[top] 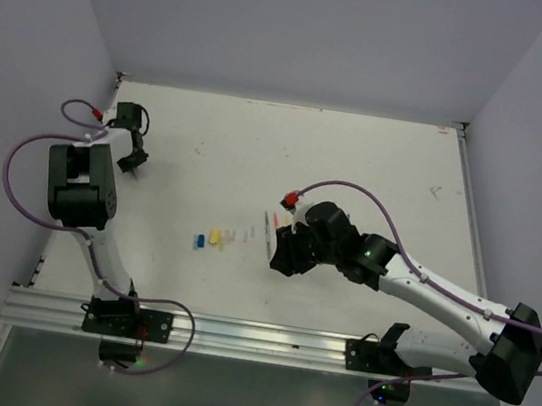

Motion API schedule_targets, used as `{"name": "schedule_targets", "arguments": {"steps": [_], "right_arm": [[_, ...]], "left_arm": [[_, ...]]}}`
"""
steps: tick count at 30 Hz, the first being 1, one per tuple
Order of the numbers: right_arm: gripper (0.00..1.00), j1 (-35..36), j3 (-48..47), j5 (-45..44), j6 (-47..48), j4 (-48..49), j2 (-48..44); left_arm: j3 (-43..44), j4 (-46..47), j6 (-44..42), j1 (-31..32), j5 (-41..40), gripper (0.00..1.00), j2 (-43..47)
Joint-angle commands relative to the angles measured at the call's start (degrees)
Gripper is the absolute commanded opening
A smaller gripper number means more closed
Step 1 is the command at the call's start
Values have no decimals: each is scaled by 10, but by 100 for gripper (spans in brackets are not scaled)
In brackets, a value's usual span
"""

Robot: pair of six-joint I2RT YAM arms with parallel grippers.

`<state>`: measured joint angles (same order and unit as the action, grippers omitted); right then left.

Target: Open the pen caps

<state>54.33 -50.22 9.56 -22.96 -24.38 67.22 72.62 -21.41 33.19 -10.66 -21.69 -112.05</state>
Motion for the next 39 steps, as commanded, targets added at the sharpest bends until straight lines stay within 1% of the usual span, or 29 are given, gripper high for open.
{"name": "schedule_targets", "arguments": {"steps": [1, 3, 4, 6, 7, 8, 10, 12, 13, 14, 15, 16, 17, 18, 19, 20, 21, 22, 23, 24, 25, 26, 28, 29, 31, 34, 37, 39], "right_arm": [[40, 0, -1, -23, 6, 14, 0], [40, 0, -3, -32, 7, 10, -3], [40, -1, -7, -44, 9, 8, -4], [41, -1, -10, -54, 10, 4, -3], [41, -1, -15, -57, 12, 2, -1], [41, -2, -19, -63, 13, 0, 2], [41, -8, -27, -61, 22, -8, 0], [41, -12, -32, -63, 27, -15, -4], [41, -14, -35, -60, 31, -15, -6], [41, -19, -37, -54, 34, -15, -5], [41, -23, -37, -25, 37, -9, -3], [42, -26, -36, -2, 45, -3, 8], [42, -36, -35, 26, 49, 13, 15], [42, -42, -32, 69, 50, 24, 23], [42, -46, -26, 82, 45, 37, 28], [42, -54, -23, 100, 33, 69, 34], [42, -56, -17, 120, 22, 95, 34], [43, -58, -5, 131, -7, 120, 34], [43, -62, -1, 146, -21, 167, 38], [43, -62, 2, 164, -36, 195, 41], [43, -62, 6, 194, -66, 222, 48], [43, -62, 6, 204, -81, 265, 54], [44, -62, -5, 220, -107, 292, 72], [44, -62, -8, 214, -117, 309, 77], [45, -65, -14, 194, -125, 310, 80], [46, -66, 4, 166, -151, 354, 84], [46, -65, 29, 148, -186, 433, 93], [46, -66, 47, 129, -197, 456, 92]], "left_arm": [[-1, 25, -18, -3, -19, 30, -18], [-1, 24, -23, -4, -19, 27, -22], [-4, 25, -25, -5, -18, 22, -21], [-8, 39, -35, -6, -3, 14, -14], [-12, 49, -42, -6, 8, 2, -11], [-11, 53, -48, -7, 18, 0, -3], [-15, 58, -52, -7, 37, 0, 13], [-27, 61, -49, -5, 81, 0, 63], [-54, 74, -43, -5, 100, 0, 88], [-73, 88, -30, -1, 152, 0, 149], [-96, 105, -23, 4, 184, 0, 182], [-140, 143, -14, 9, 213, 0, 251], [-165, 166, 9, 26, 277, 0, 286], [-192, 194, 23, 39, 305, 0, 320], [-248, 270, 40, 55, 334, 0, 354], [-275, 303, 81, 95, 378, 0, 413], [-325, 332, 103, 122, 392, 0, 439], [-346, 387, 144, 169, 403, 0, 482], [-367, 412, 161, 191, 402, 0, 502], [-407, 437, 178, 214, 398, 0, 518], [-424, 484, 208, 257, 390, 0, 540], [-437, 507, 221, 277, 391, 0, 546], [-459, 538, 234, 328, 386, 0, 556], [-461, 538, 236, 345, 367, 0, 561], [-464, 532, 236, 382, 336, 0, 578], [-475, 530, 239, 414, 312, 0, 603], [-489, 530, 260, 434, 275, 0, 622], [-498, 530, 266, 440, 261, 0, 630]]}}
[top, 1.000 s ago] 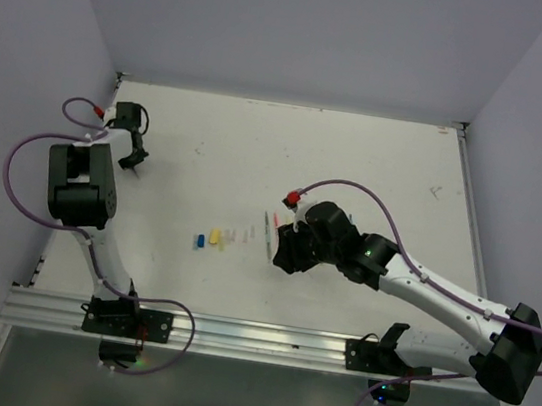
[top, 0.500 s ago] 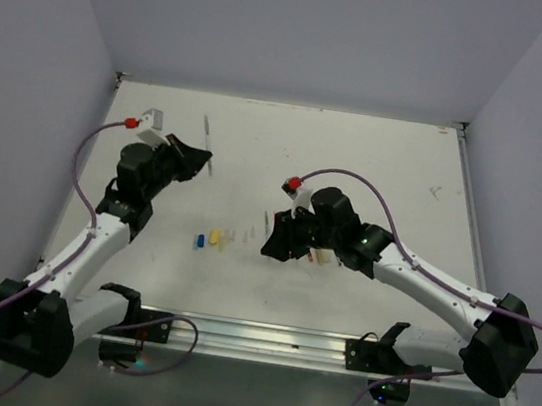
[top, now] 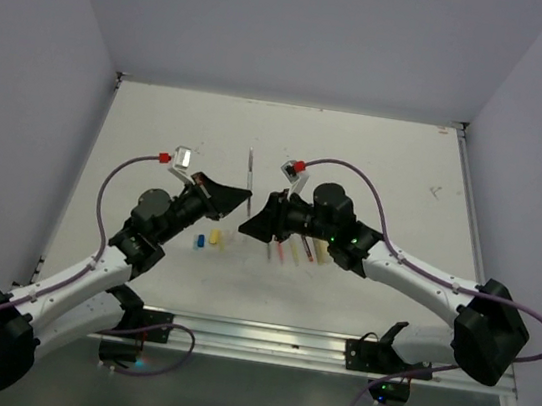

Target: Open the pen caps

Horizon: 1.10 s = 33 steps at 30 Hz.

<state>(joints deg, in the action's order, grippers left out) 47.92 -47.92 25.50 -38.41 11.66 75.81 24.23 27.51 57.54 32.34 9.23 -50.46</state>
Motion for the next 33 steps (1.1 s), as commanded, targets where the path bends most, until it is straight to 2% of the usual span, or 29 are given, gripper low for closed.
{"name": "schedule_targets", "arguments": {"steps": [1, 9, 14, 18, 21, 24, 28, 31, 33], "right_arm": [[45, -3, 27, -36, -46, 108, 6], [39, -4, 27, -53, -46, 118, 4], [31, -5, 25, -48, -48, 125, 14], [31, -5, 32, -47, -53, 133, 20], [35, -9, 37, -55, -52, 131, 13], [38, -29, 29, -70, -40, 90, -5], [40, -63, 11, -96, -6, -19, -47], [41, -87, -12, -90, 12, -42, -67], [41, -96, -49, -68, 21, -56, -46]], "left_arm": [[-18, 44, 29, 16, -56, 0, 18], [-36, 59, 47, 34, -78, 0, 13], [-37, 61, 50, 43, -88, 0, 14], [-40, 55, 50, 47, -90, 0, 25], [-40, 45, 49, 48, -90, 0, 30], [-38, 26, 38, 47, -87, 0, 40], [-23, -14, 6, 47, -73, 0, 48], [-20, -22, -11, 47, -44, 0, 41], [-16, -30, -18, 47, -32, 0, 33]]}}
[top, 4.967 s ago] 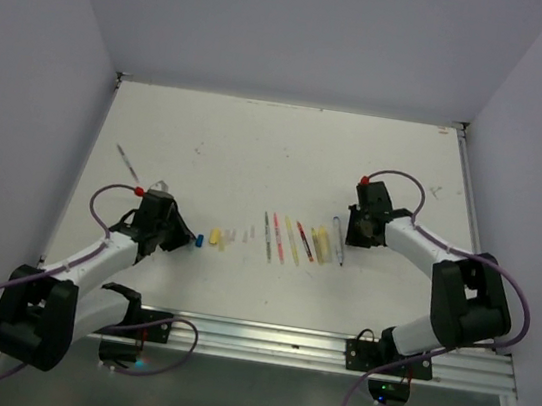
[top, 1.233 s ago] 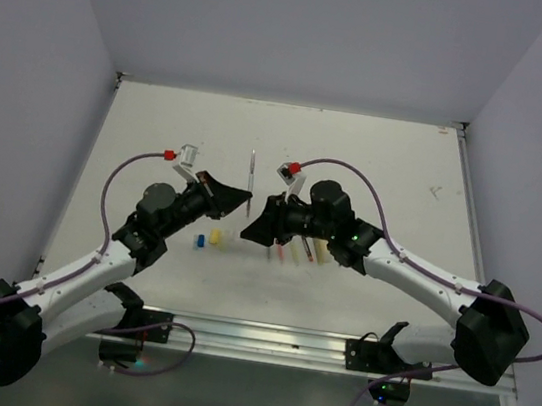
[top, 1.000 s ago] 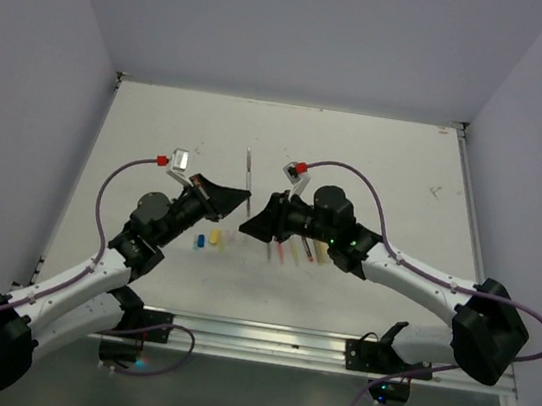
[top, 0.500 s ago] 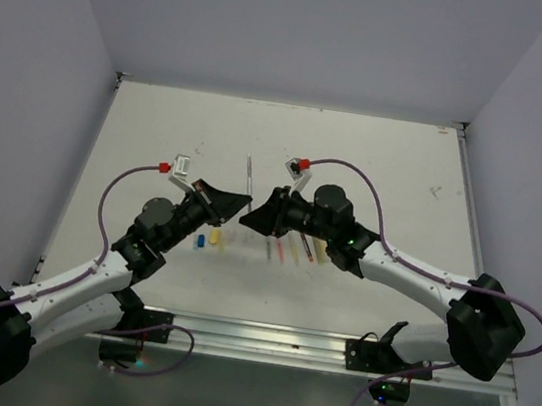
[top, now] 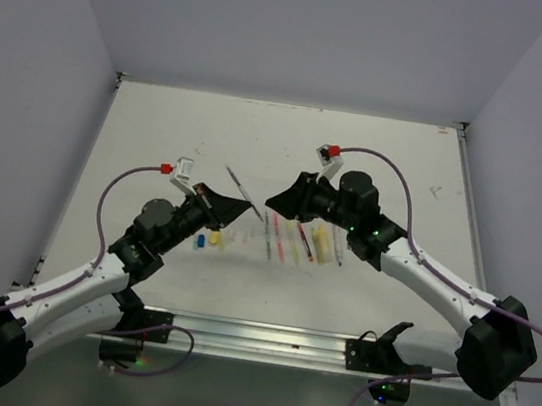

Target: Open the pen caps

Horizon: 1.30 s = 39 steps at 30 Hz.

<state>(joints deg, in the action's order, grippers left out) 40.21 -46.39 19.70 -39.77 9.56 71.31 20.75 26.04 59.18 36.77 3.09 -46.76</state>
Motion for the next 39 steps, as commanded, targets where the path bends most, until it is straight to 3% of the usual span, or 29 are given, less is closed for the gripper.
{"name": "schedule_targets", "arguments": {"steps": [1, 8, 15, 39], "right_arm": [[41, -21, -76, 19, 36, -47, 7], [42, -21, -41, 67, 15, 5, 8], [43, -21, -90, 106, 42, 39, 57], [42, -21, -184, 106, 80, -9, 137]], "left_arm": [[16, -13, -33, 2, 31, 0, -3], [24, -14, -37, 2, 27, 0, -1], [78, -48, -68, 2, 122, 0, -67], [91, -63, -77, 2, 170, 0, -87]]}}
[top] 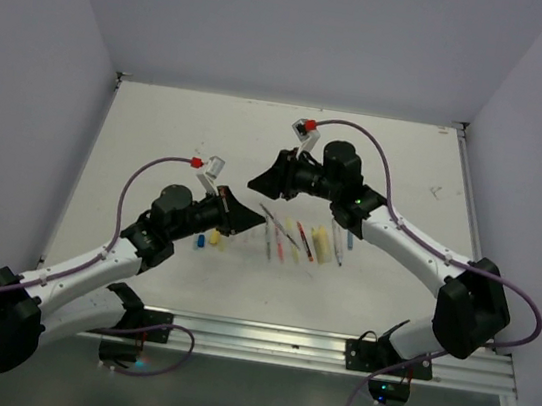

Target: Open the pen caps

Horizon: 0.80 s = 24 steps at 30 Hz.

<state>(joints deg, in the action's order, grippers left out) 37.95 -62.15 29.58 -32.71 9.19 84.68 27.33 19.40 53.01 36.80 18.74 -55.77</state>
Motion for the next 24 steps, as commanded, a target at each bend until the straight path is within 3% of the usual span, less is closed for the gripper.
{"name": "schedule_targets", "arguments": {"steps": [1, 8, 13, 17, 24], "right_arm": [[42, 0, -26, 10, 10, -7, 3], [40, 1, -21, -21, 45, -49, -7], [41, 1, -20, -173, 70, -224, -17], [39, -1, 4, -229, 113, -316, -23], [37, -1, 54, -206, 192, -320, -41]], "left_arm": [[26, 4, -15, 2, 14, 0, 1], [25, -23, -23, 2, -5, 0, 0], [15, -50, -23, 2, -38, 0, -4], [9, -68, -14, 2, -64, 0, 3], [6, -67, -12, 2, -107, 0, 42]]}}
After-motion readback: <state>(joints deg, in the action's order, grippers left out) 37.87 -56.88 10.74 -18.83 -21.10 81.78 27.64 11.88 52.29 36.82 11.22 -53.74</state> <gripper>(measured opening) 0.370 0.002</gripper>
